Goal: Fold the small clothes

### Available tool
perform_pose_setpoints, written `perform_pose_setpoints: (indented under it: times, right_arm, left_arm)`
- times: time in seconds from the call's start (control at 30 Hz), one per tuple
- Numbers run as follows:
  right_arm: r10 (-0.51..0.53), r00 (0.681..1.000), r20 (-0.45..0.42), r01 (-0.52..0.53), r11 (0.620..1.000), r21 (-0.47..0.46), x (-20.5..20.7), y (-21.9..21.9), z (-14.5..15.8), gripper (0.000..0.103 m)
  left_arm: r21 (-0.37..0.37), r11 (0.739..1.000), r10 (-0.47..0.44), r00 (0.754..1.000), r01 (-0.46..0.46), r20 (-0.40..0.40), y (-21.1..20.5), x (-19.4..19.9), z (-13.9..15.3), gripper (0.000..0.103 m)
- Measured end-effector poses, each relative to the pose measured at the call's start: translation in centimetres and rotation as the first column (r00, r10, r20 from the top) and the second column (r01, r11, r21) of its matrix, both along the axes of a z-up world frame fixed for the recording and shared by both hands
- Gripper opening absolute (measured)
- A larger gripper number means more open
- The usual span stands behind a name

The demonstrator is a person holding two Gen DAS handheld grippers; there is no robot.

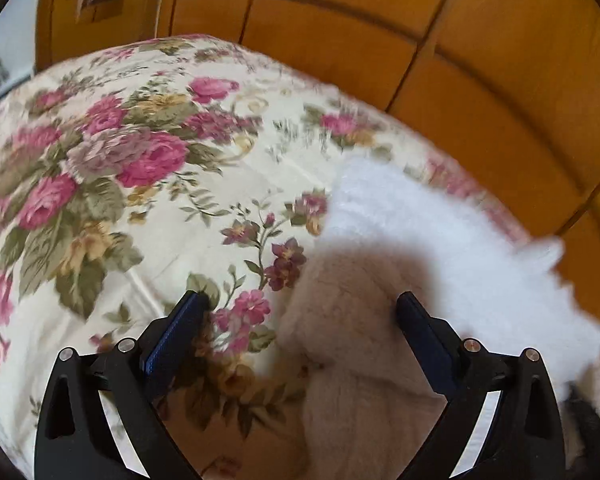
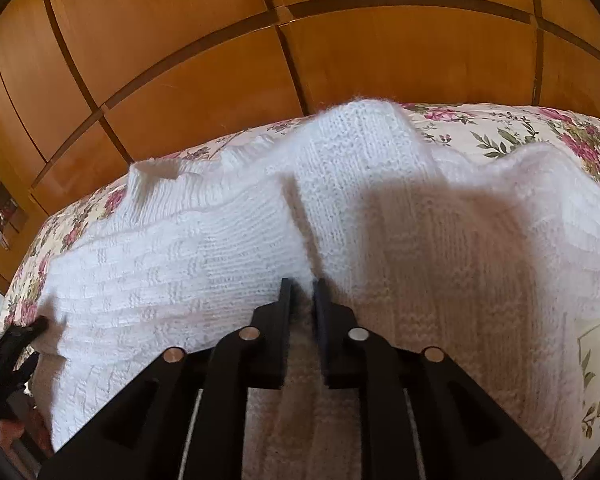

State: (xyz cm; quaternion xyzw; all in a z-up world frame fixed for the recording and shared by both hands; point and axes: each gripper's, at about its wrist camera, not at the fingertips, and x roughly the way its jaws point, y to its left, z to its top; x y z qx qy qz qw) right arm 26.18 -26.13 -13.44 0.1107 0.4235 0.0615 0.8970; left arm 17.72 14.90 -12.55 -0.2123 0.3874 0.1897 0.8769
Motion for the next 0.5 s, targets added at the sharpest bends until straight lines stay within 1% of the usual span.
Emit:
perform_pose_setpoints:
  times: [0.03,0.07,0.1,0.13,0.2,0.3,0.33,0.43,0.5]
  right_arm:
    - [-0.003,1.0,0.007,0.003,1.0,0.022,-0.4,-0.4,0.3,0.025]
    - [-0.006,1.0,0.019,0.005,0.998,0.065,-0.9,-0.9,0.5,0.043]
    - [-0.011,0.999,0.033,0.008,0.994,0.109,-1.6,-1.6,0.6,0.051]
    - [-0.027,0.998,0.048,0.02,0.99,0.141,-2.3,-2.2,0.9,0.056]
    - [-0.071,0.996,0.061,0.058,0.98,0.188,-3.9,-4.2,1.5,0.055]
    - [-0.138,0.989,0.058,0.12,0.961,0.248,-6.2,-7.7,1.9,0.053]
    - [-0.162,0.985,0.058,0.141,0.955,0.262,-6.9,-8.8,1.9,0.051]
    - [-0.237,0.969,0.068,0.21,0.939,0.272,-9.3,-12.6,2.5,0.051]
    - [-0.308,0.95,0.055,0.284,0.923,0.26,-10.6,-15.2,2.7,0.053]
  left_arm:
    - [0.026,1.0,-0.004,1.0,0.004,-0.007,-0.4,0.2,-0.1,0.096]
    - [0.034,0.999,-0.012,1.0,0.012,0.001,-0.5,0.1,-0.1,0.096]
    - [0.03,0.999,-0.027,0.999,0.027,0.022,-0.6,-0.1,0.0,0.096]
    - [0.02,0.999,-0.032,0.999,0.031,0.032,-0.5,-0.3,0.0,0.097]
    - [-0.011,0.999,-0.038,0.998,0.038,0.058,-0.1,-0.7,0.0,0.099]
    - [-0.03,0.998,-0.043,0.996,0.046,0.084,0.1,-0.8,0.1,0.099]
    - [-0.033,0.998,-0.044,0.995,0.047,0.086,0.1,-0.9,0.1,0.099]
    - [-0.036,0.998,-0.045,0.995,0.048,0.088,0.0,-0.8,0.2,0.099]
    - [-0.036,0.998,-0.045,0.995,0.048,0.087,0.0,-0.8,0.2,0.099]
